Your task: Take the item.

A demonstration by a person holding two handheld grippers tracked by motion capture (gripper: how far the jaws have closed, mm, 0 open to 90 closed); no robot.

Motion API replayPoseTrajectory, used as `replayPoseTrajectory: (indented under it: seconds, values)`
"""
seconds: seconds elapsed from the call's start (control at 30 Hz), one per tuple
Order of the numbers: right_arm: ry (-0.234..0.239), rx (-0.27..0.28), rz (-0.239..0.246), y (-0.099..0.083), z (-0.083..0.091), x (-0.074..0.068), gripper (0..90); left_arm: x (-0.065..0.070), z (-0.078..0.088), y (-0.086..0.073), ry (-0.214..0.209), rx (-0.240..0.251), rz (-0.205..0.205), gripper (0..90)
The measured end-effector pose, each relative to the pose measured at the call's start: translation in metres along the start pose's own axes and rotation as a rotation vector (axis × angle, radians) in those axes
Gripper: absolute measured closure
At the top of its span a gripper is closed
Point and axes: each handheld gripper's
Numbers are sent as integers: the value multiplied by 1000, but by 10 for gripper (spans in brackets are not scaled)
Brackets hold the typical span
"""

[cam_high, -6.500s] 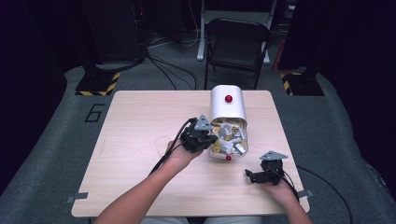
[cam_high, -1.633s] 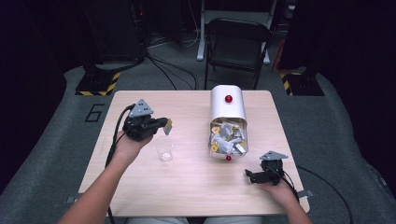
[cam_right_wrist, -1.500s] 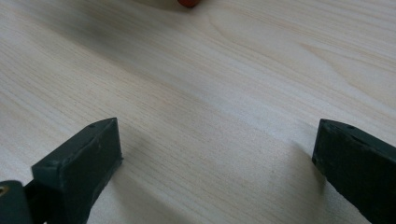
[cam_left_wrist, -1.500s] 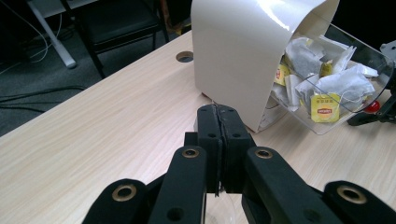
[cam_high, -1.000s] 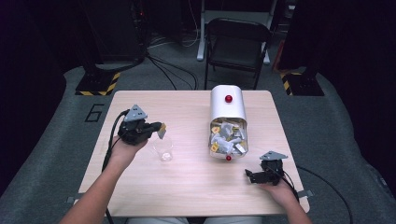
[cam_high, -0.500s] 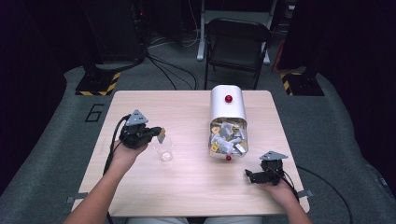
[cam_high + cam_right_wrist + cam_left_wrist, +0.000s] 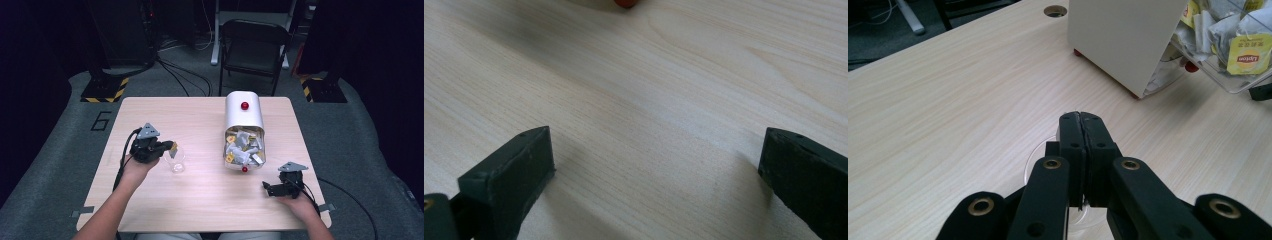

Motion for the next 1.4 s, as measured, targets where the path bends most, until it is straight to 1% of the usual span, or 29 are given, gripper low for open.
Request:
replayPoseTrajectory:
  seconds: [0.1, 0.23, 0.3, 0.63, 0.67, 0.87, 0.93, 0.97, 1.07, 1.1, 1.13, 1.2, 1.37, 1.4]
  values:
    - [0, -1, -2, 0, 0, 0, 7, 0, -3, -2, 5, -2, 1, 887]
    - [0, 0, -1, 0, 0, 0, 7, 0, -6, -4, 2, -5, 7, 887]
    - [0, 0, -1, 0, 0, 0, 7, -1, -8, -5, 1, -15, 6, 887]
    - [0, -1, -2, 0, 0, 0, 7, 0, -18, -11, -6, -23, 21, 886]
    - [0, 0, -1, 0, 0, 0, 7, -1, -20, -12, -7, -33, 22, 886]
    - [0, -1, 0, 0, 0, 0, 7, -1, -26, -15, -8, -45, 29, 883]
    - [0, 0, -1, 0, 0, 0, 7, -2, -26, -16, -8, -49, 24, 878]
    - [0, 0, 0, 0, 0, 0, 7, -2, -27, -16, -9, -48, 34, 871]
    - [0, 0, 0, 0, 0, 0, 7, -3, -28, -16, -14, -52, 33, 846]
    - [0, 0, -1, 0, 0, 0, 7, -3, -27, -16, -14, -51, 26, 843]
    - [0, 0, 0, 0, 0, 0, 7, -2, -27, -16, -15, -49, 31, 828]
    - [0, 0, -1, 0, 0, 0, 7, -2, -27, -16, -19, -36, 43, 804]
    - [0, 0, 0, 0, 0, 0, 7, -3, -23, -17, -12, -25, 44, 737]
    - [0, -1, -1, 0, 0, 0, 7, -4, -21, -17, -10, -16, 47, 724]
Point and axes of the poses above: each handheld gripper's, and its own axes: z roughly backward along the jaws, y roughly out of its top, x roughly to its right, and after that the axes turned 13 degrees about -x, right-handed
